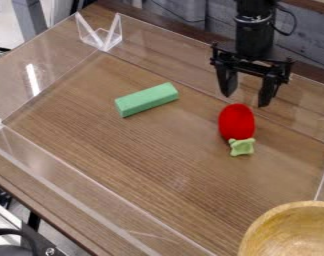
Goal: Move the red fruit to the right
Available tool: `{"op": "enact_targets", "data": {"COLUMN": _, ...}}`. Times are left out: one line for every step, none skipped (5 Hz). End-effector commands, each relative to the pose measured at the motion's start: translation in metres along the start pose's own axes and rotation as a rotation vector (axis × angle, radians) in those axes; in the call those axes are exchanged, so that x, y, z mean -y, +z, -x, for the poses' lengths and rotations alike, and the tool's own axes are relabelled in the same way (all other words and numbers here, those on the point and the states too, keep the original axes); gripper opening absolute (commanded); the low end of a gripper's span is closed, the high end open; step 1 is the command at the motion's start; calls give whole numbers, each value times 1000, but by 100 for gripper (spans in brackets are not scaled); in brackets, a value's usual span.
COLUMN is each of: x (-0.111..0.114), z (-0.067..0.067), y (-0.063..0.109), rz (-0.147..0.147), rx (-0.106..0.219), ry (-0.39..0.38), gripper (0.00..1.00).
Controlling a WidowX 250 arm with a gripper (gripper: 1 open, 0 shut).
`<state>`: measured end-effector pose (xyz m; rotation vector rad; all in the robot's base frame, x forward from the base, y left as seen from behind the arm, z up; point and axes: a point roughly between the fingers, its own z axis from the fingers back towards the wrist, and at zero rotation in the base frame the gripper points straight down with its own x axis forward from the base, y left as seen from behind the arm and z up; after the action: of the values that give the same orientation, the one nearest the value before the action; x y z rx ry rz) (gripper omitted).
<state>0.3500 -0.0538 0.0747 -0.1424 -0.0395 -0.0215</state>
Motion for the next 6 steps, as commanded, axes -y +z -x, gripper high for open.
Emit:
{"op": "enact_targets", "data": {"x": 7, "z": -3, "y": 22, "rz": 7, "rx": 65, "ry": -89, "gripper": 100}}
{"op": "enact_targets", "data": {"x": 12, "z": 3, "y": 16, "rz": 10, "rx": 51, "ry": -172, "gripper": 100}}
{"op": "enact_targets", "data": {"x": 1, "z": 2, "y": 11, "rz": 7, "rx": 56, "ry": -163, "gripper": 100}}
{"op": "enact_targets", "data": {"x": -8, "z": 6, "y": 16, "rz": 2, "rx": 61, "ry": -142, "gripper": 100}}
{"op": "enact_targets", "data": {"x": -9, "z": 14, "y": 33, "rz": -2, "rx": 78, "ry": -130, "gripper": 100}}
{"op": "enact_targets", "data": {"x": -12, "z": 24, "y": 56, "rz": -6, "rx": 104, "ry": -111, "gripper": 100}}
